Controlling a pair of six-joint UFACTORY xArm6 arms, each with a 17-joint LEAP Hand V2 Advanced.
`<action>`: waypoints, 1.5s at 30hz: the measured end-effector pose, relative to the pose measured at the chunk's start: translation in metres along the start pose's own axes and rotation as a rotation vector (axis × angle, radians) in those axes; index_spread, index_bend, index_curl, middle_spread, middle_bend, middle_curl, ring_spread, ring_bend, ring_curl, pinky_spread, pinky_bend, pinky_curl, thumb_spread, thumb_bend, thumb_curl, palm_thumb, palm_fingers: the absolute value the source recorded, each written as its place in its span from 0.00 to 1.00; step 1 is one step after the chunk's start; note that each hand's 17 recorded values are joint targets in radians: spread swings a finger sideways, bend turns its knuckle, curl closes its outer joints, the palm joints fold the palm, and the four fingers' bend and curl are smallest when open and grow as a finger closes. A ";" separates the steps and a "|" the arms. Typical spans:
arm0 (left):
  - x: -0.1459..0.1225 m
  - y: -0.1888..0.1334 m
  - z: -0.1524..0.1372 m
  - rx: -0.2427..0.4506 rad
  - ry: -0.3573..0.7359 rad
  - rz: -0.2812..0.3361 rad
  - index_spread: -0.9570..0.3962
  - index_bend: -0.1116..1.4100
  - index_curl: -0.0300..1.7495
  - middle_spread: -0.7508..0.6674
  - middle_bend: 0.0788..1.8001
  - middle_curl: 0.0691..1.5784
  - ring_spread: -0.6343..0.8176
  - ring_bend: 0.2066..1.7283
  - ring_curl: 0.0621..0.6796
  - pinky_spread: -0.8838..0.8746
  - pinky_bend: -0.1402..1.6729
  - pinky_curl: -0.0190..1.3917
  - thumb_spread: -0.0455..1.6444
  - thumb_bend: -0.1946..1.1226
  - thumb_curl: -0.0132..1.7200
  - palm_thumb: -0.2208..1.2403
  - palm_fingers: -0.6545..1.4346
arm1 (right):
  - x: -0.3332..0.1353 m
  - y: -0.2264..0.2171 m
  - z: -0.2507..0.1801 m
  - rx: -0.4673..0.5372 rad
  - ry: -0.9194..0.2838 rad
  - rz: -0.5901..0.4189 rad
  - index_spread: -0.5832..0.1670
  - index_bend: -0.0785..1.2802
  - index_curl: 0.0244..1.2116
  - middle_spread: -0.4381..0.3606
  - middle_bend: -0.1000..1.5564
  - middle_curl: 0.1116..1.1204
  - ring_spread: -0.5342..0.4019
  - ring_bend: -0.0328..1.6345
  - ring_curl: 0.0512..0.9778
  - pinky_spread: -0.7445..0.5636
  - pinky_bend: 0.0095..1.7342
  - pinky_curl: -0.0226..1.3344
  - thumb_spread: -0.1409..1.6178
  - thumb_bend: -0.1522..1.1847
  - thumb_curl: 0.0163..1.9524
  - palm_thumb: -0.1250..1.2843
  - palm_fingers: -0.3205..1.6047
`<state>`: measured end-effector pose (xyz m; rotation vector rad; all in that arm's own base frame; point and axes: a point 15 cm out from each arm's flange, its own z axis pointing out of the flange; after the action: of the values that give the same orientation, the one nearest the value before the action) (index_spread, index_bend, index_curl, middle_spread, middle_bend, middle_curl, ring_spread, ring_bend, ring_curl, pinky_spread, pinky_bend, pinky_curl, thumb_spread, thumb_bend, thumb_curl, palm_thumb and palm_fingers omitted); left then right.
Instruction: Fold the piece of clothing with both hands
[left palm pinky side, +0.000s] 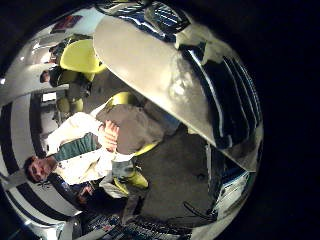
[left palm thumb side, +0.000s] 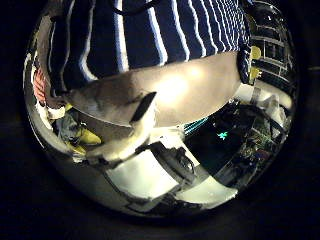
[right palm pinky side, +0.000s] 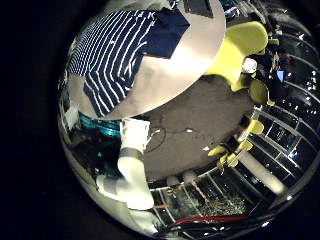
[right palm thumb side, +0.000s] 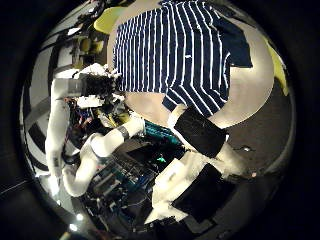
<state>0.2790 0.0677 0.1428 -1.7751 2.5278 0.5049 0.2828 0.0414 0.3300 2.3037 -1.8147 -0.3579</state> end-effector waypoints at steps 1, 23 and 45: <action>0.000 -0.003 0.001 0.004 0.000 -0.002 0.59 0.21 0.24 0.39 0.22 0.29 0.26 0.39 0.22 0.37 0.40 0.23 0.60 0.15 0.20 0.41 0.67 | 0.000 0.000 -0.001 0.002 0.000 0.000 0.33 0.19 0.28 0.57 0.22 0.28 0.67 0.41 0.14 0.90 0.32 0.09 0.86 0.11 0.16 0.48 0.38; -0.008 -0.043 -0.062 0.083 -0.047 -0.008 0.24 0.38 0.52 0.12 0.46 0.56 0.11 0.75 0.72 0.16 0.73 0.46 0.64 0.14 0.29 0.71 0.81 | -0.012 -0.012 0.042 -0.073 0.032 -0.070 0.36 0.16 0.24 0.41 0.26 0.30 0.50 0.50 0.19 0.77 0.35 0.09 0.78 0.10 0.17 0.51 0.39; -0.011 -0.040 -0.061 0.048 -0.044 -0.011 0.16 0.31 0.73 0.07 0.47 0.65 0.12 0.78 0.77 0.17 0.75 0.51 0.65 0.13 0.32 0.70 0.78 | -0.047 -0.057 0.154 -0.167 0.248 -0.228 0.49 0.18 0.24 0.50 0.27 0.31 0.53 0.43 0.19 0.72 0.33 0.12 0.64 0.09 0.16 0.39 0.27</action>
<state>0.3302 0.0492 0.1926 -1.7411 2.4784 0.4726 0.2787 0.1010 0.1703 2.3233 -1.3596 -0.2329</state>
